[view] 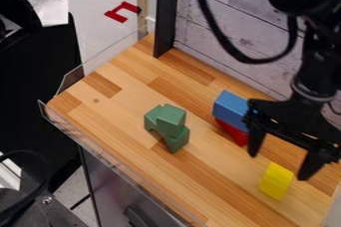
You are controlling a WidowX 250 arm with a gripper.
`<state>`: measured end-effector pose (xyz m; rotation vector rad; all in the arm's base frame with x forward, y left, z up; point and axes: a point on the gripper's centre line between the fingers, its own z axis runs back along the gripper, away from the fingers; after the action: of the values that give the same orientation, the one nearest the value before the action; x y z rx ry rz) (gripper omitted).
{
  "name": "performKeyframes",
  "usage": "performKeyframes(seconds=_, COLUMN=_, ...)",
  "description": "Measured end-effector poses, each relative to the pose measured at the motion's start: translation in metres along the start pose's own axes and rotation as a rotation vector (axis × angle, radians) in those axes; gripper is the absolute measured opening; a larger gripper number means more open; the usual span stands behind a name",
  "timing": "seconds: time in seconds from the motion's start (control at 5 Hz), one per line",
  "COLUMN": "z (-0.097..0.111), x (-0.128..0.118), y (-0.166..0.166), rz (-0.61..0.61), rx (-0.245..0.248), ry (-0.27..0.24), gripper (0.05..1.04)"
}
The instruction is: Put the yellow block the the right side of the table
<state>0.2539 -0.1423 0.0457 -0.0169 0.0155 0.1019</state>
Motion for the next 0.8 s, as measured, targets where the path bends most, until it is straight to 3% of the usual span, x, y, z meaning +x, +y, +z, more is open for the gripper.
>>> performKeyframes(seconds=0.2, z=0.011, x=-0.005, y=0.016, rz=0.023, rx=0.019, ry=-0.03, gripper=0.999)
performKeyframes(seconds=0.4, z=0.01, x=-0.004, y=0.036, rz=0.078, rx=0.036, ry=-0.029, gripper=0.999)
performKeyframes(seconds=0.8, z=0.007, x=0.013, y=0.062, rz=0.143, rx=-0.013, ry=-0.047, gripper=0.999)
